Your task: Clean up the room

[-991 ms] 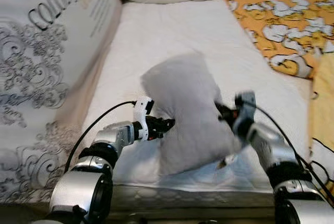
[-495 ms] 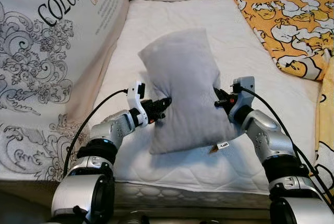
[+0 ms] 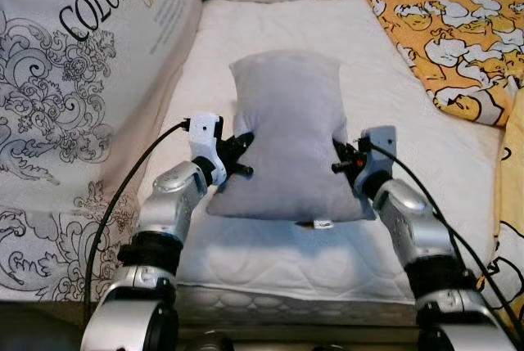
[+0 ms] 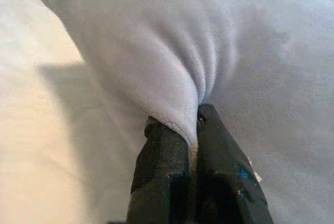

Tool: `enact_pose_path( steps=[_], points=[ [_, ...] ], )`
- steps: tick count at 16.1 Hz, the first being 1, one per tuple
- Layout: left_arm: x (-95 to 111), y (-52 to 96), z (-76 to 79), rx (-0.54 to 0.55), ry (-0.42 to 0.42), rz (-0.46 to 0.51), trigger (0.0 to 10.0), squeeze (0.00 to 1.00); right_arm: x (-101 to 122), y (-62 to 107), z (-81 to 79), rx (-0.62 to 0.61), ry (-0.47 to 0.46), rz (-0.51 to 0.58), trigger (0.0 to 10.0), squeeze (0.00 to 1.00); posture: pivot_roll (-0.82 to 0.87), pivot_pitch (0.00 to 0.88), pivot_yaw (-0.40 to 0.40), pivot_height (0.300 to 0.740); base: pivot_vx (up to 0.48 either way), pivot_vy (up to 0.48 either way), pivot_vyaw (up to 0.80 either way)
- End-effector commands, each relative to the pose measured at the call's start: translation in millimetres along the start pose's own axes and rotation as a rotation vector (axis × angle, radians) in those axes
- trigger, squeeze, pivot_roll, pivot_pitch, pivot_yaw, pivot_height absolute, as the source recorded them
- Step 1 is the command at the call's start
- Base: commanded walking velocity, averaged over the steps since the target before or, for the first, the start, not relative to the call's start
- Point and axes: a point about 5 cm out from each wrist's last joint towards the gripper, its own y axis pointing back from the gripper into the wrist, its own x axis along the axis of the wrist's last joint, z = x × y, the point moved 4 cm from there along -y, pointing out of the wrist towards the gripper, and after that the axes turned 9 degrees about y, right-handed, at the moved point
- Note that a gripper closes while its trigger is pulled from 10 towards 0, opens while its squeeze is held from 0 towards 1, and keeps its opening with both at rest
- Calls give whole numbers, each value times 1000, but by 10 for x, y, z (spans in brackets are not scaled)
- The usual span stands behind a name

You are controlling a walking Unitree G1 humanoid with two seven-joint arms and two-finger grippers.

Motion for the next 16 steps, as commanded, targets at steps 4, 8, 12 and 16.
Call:
enact_pose_path(
  steps=[4,8,12,16],
  points=[
    [155,10,90,12,-44,75,0,0,35,-1,3,-72,32,33,2431,0,-66,0,37,740,0,0,0],
    [133,29,80,68,-173,59,10000,0,-7,43,10,-120,-24,36,10000,0,-54,0,39,740,0,0,0],
    [149,31,69,83,-187,69,10000,0,-72,60,28,-154,-35,15,10000,0,-54,0,39,740,0,237,-123],
    [136,25,86,79,-200,64,10000,0,-73,67,20,-167,-64,22,10000,0,-55,0,41,740,0,365,-541]
  ],
)
